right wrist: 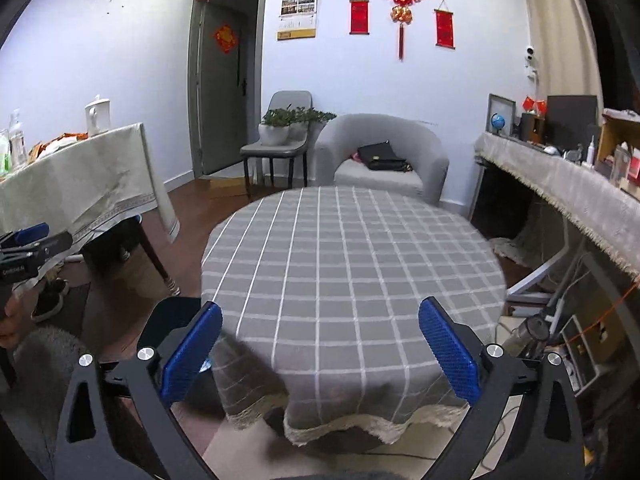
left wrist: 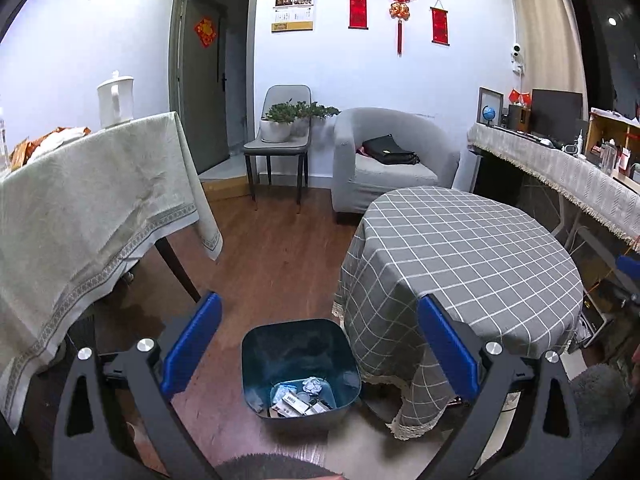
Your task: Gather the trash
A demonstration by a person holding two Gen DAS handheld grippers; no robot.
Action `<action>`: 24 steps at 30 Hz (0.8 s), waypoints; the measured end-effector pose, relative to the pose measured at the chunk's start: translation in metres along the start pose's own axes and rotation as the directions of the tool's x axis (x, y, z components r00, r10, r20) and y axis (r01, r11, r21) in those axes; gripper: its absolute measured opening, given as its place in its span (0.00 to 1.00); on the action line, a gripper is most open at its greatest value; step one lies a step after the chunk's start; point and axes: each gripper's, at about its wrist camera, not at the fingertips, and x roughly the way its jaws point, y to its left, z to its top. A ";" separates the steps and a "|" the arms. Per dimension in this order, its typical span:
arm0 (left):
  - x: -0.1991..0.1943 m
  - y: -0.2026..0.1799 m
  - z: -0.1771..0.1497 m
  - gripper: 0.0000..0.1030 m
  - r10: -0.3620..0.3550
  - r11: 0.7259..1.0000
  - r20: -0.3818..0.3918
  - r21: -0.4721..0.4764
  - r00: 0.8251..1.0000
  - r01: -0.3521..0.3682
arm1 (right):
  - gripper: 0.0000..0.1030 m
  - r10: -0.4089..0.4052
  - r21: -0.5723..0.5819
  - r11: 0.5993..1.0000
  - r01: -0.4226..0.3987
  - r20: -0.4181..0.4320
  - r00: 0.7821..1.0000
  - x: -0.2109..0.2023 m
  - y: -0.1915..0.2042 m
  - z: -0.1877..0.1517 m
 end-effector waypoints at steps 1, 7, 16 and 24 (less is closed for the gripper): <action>0.000 0.000 -0.004 0.97 0.001 1.000 -0.005 0.001 1.000 -0.001 | 0.97 -0.008 -0.009 1.000 0.008 -0.007 1.000 0.002 0.003 -0.002; 0.003 0.002 -0.024 0.97 0.019 1.000 -0.017 0.011 1.000 -0.019 | 0.97 -0.001 0.007 1.000 0.001 0.023 1.000 -0.003 0.001 -0.004; 0.009 0.008 -0.030 0.97 0.031 0.999 -0.035 -0.009 0.999 -0.031 | 0.97 -0.009 0.021 1.000 0.008 0.037 0.999 -0.008 -0.002 -0.004; 0.011 0.012 -0.031 0.97 0.033 0.999 -0.041 -0.018 0.999 -0.034 | 0.97 -0.018 -0.012 1.000 0.019 0.032 0.999 -0.007 0.006 -0.006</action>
